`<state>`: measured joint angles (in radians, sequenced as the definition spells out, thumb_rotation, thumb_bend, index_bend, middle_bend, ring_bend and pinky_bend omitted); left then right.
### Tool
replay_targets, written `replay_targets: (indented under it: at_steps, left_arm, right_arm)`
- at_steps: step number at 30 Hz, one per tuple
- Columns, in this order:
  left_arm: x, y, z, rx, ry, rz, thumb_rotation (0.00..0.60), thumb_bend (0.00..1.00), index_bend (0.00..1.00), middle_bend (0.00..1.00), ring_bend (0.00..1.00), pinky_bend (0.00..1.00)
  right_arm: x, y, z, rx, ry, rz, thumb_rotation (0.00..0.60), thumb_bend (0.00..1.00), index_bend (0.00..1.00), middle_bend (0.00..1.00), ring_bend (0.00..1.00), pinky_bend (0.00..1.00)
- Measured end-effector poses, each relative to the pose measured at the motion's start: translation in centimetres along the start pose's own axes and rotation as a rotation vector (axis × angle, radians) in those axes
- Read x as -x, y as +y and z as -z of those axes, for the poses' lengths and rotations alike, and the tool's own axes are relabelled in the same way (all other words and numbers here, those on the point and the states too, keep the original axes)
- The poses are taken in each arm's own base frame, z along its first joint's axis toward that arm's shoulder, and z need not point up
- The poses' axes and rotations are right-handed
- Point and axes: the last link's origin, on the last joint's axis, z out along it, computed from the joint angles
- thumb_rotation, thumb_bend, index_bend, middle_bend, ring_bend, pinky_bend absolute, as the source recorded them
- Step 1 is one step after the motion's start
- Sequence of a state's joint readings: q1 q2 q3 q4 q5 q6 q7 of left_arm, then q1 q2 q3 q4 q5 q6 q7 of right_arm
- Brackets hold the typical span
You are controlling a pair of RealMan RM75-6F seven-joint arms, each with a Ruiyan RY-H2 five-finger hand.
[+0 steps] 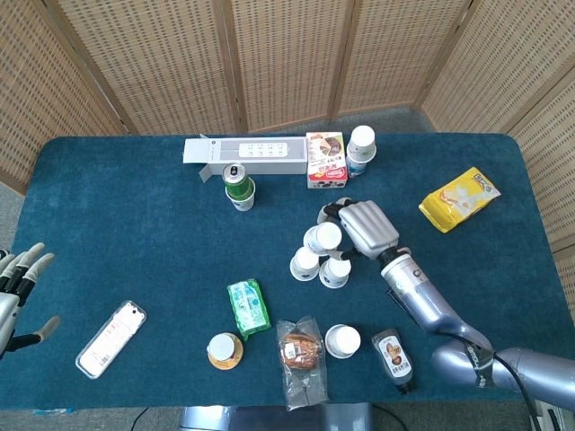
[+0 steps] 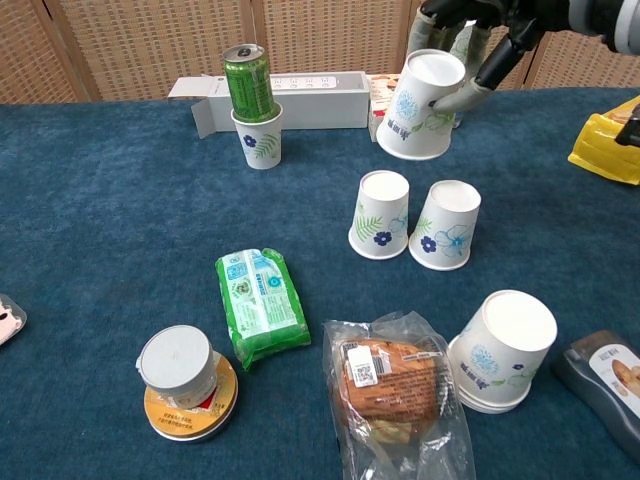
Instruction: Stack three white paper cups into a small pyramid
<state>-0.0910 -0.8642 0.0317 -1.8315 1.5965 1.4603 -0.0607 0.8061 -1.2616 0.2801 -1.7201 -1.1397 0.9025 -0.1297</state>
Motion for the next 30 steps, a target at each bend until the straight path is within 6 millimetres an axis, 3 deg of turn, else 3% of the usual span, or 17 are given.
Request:
replay_targets:
  at_steps: [7,21,30]
  left_arm:
    - [0.1,0.0,0.0,0.000,-0.006,0.000,0.600,0.32,0.03,0.00,0.00,0.00]
    - [0.2,-0.2,-0.1,-0.007,-0.012,-0.004,0.600,0.32,0.03,0.00,0.00,0.00]
    - [0.3,-0.2,-0.1,-0.008,-0.016,-0.007,0.600,0.32,0.03,0.00,0.00,0.00]
  right_arm:
    - [1.0,-0.2,1.0,-0.046,-0.026,0.032,0.600,0.26,0.47,0.45,0.31,0.47]
    - [2.6,-1.0,0.7,-0.076,-0.058,0.072,0.600,0.25,0.47,0.45,0.31,0.47]
    - [2.6,-0.3,0.5,-0.059,-0.071,0.096,0.600,0.25,0.47,0.45,0.30,0.47]
